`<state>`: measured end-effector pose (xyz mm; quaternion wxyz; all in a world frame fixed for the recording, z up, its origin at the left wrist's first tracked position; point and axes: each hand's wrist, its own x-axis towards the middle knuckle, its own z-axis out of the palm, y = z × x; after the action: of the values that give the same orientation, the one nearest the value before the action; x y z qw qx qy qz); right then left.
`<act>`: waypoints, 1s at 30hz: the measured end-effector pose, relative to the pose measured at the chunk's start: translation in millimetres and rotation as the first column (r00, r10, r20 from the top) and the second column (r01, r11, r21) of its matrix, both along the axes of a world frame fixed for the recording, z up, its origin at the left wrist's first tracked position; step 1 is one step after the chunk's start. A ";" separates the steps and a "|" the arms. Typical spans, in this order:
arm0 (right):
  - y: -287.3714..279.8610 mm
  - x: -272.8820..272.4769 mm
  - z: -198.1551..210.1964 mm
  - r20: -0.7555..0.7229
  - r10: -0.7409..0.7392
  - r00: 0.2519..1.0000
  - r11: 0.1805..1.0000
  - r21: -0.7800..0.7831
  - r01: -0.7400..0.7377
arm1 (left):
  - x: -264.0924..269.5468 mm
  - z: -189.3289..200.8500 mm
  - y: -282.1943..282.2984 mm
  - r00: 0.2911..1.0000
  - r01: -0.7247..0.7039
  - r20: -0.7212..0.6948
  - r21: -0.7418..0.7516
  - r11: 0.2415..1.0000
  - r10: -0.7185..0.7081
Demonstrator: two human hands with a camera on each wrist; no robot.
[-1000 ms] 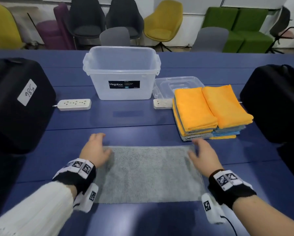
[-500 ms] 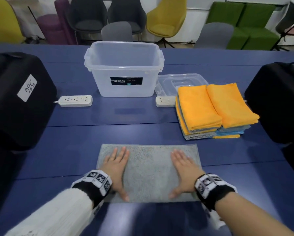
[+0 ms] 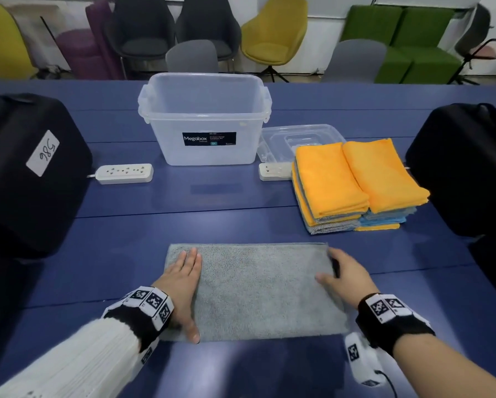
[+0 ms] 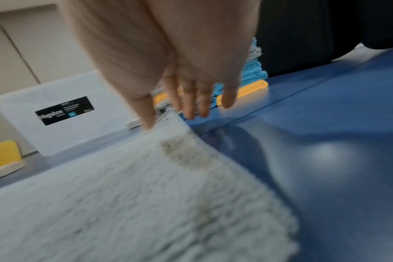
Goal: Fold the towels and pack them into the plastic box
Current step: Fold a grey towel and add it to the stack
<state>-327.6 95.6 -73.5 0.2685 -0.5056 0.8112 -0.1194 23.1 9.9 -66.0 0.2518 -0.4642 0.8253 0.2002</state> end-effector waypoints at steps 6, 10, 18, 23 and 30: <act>-5.8 18.4 -6.5 -0.146 -0.248 0.958 0.925 0.259 0.279 | -23.4 10.4 7.4 0.938 -0.067 -0.341 0.001 0.998 0.064; -11.4 20.8 -1.7 0.005 -0.244 0.970 0.926 0.297 0.231 | -56.8 5.1 19.9 0.767 -0.120 -0.629 0.056 0.991 0.128; -11.9 74.4 32.2 0.500 -0.040 0.865 0.994 0.112 -0.018 | -84.4 -6.5 22.8 0.382 -0.352 -0.621 0.586 0.730 0.684; -16.8 126.7 26.2 0.656 0.077 0.751 0.995 0.001 -0.104 | -89.5 -1.6 21.8 0.072 -0.312 -0.471 0.827 0.468 0.879; -20.6 123.4 22.0 0.453 0.152 0.878 0.988 -0.034 -0.153 | -73.5 -25.0 20.1 0.228 -0.496 -0.609 0.598 0.629 0.760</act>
<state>-204.2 75.0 -51.4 0.4597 -0.5257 0.6838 -0.2116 -50.4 30.0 -90.9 -0.2092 -0.5648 0.5373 0.5904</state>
